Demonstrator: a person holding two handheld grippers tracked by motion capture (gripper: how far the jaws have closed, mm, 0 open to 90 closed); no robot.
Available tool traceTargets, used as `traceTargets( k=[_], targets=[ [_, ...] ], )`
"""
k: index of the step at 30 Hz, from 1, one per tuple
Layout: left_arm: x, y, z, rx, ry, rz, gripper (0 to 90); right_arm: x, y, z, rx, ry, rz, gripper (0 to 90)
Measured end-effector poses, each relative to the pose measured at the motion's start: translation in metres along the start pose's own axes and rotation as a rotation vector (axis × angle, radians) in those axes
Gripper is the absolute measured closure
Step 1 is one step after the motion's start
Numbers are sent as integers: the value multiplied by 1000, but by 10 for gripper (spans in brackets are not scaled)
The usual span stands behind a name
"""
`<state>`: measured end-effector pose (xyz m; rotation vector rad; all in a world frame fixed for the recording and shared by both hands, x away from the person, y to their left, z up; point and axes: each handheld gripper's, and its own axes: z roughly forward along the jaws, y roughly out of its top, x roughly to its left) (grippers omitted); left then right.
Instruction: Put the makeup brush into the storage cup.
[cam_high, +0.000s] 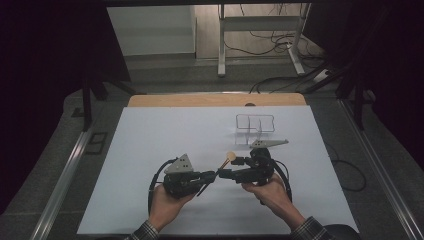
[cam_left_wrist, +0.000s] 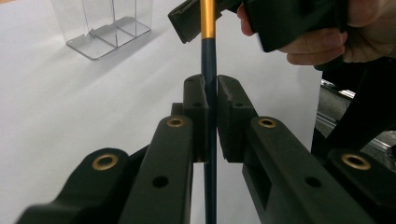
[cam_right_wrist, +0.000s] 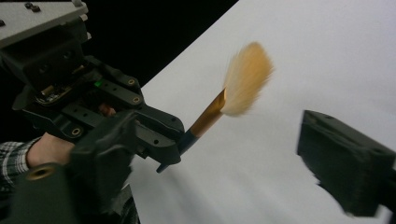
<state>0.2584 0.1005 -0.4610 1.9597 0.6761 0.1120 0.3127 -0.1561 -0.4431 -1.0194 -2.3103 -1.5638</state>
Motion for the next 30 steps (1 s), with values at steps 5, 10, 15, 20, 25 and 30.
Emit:
traceTargets(
  k=[5, 10, 15, 20, 25, 30],
  targets=[
    [-1, 0, 0, 1, 2, 4, 830, 2, 1, -1, 5, 19, -1, 432],
    [-1, 0, 1, 6, 2, 8, 831, 2, 2, -2, -13, 52, 17, 650],
    [-3, 0, 4, 27, 8, 27, 829, -1, 1, -2, -25, 114, 77, 837],
    [-2, 1, 4, 17, 14, 16, 757, 2, 1, -1, -21, 87, 56, 840],
    [-2, 3, 3, 29, 47, 26, 269, 1, 0, 0, -21, 69, 55, 839],
    [-1, 2, 8, 80, 70, 15, 33, 0, 0, -2, -27, 66, 54, 839]
  ],
)
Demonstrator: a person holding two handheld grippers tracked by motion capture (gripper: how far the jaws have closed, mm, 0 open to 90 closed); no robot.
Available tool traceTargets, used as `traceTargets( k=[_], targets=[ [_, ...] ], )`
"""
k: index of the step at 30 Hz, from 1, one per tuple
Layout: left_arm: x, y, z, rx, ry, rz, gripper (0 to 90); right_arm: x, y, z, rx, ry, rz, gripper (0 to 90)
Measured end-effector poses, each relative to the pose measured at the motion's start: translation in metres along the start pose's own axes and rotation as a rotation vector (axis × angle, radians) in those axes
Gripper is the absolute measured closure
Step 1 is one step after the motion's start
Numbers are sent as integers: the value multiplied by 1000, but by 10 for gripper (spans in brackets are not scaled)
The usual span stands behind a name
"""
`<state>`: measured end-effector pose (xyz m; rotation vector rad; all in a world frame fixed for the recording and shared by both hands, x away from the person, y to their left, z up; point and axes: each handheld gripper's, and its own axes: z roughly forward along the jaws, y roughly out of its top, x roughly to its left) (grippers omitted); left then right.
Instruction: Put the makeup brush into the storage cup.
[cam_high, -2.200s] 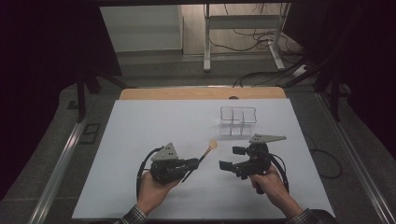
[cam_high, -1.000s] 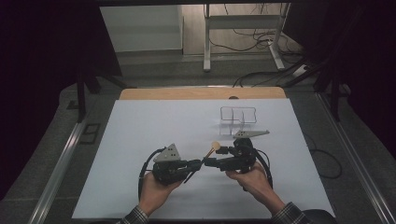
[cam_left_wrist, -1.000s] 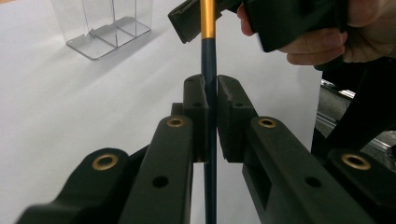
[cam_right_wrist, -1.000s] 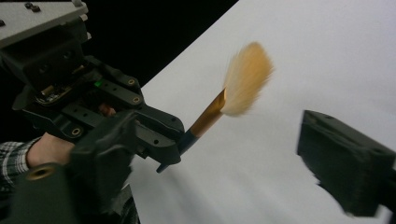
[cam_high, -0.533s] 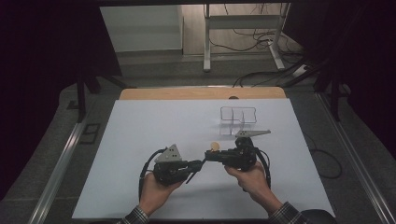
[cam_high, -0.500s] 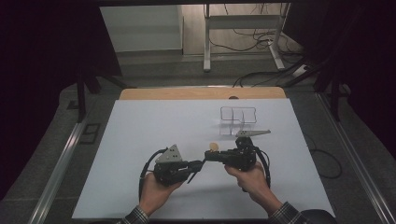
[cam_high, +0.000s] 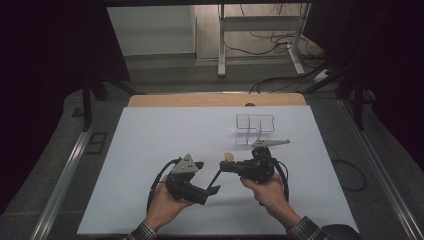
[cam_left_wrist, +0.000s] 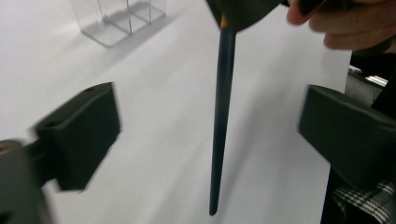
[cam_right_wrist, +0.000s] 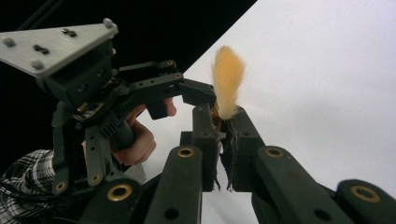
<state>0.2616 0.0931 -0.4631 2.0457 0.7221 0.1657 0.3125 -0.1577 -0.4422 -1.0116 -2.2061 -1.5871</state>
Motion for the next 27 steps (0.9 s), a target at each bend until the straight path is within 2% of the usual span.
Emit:
traceTargets(
  k=[2, 6, 9, 18, 27],
  targets=[
    [0, 0, 1, 7, -9, -8, 3, 0, 0, 0, 2, 2, -3, 838],
    [1, -1, 0, 25, -5, 3, 0, -1, 0, -1, -1, 5, -3, 838],
    [3, -2, 0, 33, -19, -17, 0, -2, -1, -2, -8, 2, -3, 838],
    [4, -5, -2, 64, 14, 3, 0, -5, -1, -3, -5, -7, -4, 838],
    [6, -10, -6, 82, 19, 4, 0, -10, -1, -7, -11, -32, -15, 838]
  ],
)
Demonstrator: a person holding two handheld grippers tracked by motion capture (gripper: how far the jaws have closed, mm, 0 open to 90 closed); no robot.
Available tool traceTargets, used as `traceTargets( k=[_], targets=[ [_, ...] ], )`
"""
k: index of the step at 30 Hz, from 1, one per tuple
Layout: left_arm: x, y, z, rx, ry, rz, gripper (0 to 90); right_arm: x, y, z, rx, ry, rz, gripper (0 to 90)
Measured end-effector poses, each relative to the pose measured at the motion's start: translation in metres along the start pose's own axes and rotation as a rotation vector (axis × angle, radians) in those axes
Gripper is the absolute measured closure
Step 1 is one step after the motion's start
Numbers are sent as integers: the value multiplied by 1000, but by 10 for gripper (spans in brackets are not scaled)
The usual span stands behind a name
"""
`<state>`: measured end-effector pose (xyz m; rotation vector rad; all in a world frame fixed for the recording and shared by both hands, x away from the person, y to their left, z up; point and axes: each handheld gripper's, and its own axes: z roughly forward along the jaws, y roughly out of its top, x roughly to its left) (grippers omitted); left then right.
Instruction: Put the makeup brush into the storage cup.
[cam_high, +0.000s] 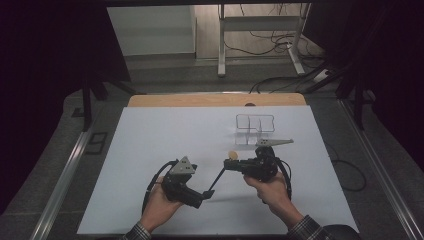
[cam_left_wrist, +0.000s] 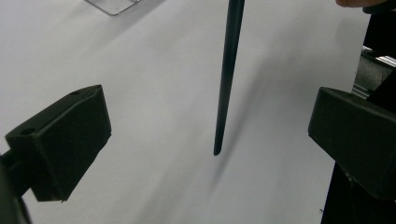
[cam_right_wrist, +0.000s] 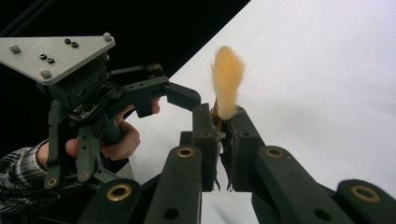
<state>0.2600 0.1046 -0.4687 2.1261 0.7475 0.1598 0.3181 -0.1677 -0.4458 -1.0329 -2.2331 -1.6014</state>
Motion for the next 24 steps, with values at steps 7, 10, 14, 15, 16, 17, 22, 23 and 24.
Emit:
traceTargets(
  k=[7, 10, 14, 15, 16, 17, 22, 23, 24],
  targets=[
    [2, -3, -5, 0, 16, -11, 0, -2, 1, -2, 0, -24, -23, 837],
    [3, -5, -7, -6, 19, -22, 0, -2, 1, -3, 2, -30, -31, 837],
    [4, -8, -10, -12, 19, -33, 0, -3, 1, -5, 0, -42, -39, 837],
    [4, -8, -11, -8, 22, -28, 0, -3, 1, -5, 0, -46, -41, 837],
    [4, -9, -12, -8, 24, -27, 0, -3, 1, -6, 2, -50, -45, 837],
    [4, -9, -12, -8, 27, -28, 0, -3, 2, -6, 1, -54, -51, 837],
    [6, -12, -17, -11, 41, -30, 0, -3, 3, -9, 2, -72, -73, 837],
    [6, -13, -18, -12, 43, -33, 0, -3, 4, -10, 1, -75, -78, 837],
    [7, -14, -19, -12, 43, -38, 0, -3, 4, -10, 1, -77, -80, 837]
  ],
)
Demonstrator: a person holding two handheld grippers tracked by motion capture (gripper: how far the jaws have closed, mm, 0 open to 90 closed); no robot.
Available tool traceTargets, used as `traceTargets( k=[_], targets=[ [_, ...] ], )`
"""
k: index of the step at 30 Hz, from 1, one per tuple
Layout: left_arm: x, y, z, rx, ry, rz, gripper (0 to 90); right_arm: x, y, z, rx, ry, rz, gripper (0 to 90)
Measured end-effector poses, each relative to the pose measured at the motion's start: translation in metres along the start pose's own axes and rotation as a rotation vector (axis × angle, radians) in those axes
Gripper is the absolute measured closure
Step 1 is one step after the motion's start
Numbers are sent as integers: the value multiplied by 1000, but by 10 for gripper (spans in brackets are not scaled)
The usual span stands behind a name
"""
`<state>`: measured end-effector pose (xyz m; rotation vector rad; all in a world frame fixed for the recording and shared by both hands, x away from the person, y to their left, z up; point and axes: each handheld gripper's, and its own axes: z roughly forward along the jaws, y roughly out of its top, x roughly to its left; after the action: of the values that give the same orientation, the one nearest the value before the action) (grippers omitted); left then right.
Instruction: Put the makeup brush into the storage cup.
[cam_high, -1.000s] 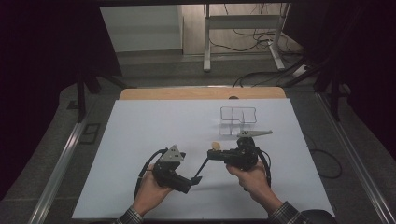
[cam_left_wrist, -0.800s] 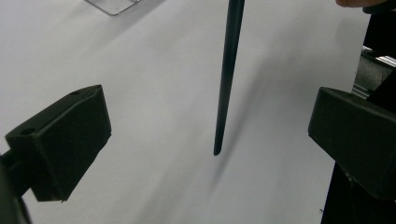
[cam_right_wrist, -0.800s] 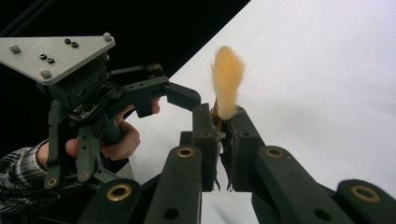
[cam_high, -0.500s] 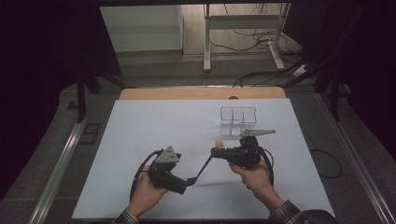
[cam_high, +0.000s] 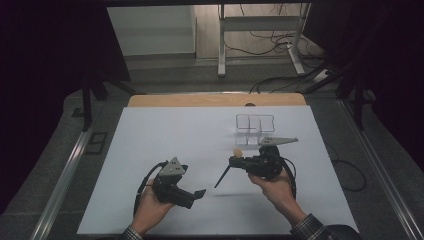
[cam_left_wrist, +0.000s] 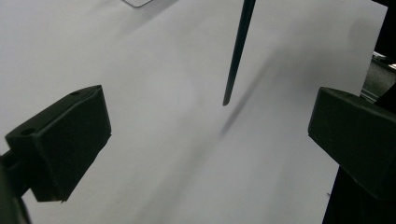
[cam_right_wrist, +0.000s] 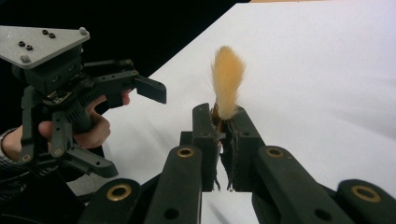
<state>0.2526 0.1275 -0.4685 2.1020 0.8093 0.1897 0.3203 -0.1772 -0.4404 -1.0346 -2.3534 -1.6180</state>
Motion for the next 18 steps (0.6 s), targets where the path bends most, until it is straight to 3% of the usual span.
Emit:
traceTargets(
  k=[9, 18],
  targets=[
    [3, -6, -5, 11, 14, -12, 0, -3, 2, -6, -11, -24, -11, 837],
    [7, -12, -12, 15, 56, -19, 0, -9, 4, -14, -30, -50, -12, 837]
  ],
)
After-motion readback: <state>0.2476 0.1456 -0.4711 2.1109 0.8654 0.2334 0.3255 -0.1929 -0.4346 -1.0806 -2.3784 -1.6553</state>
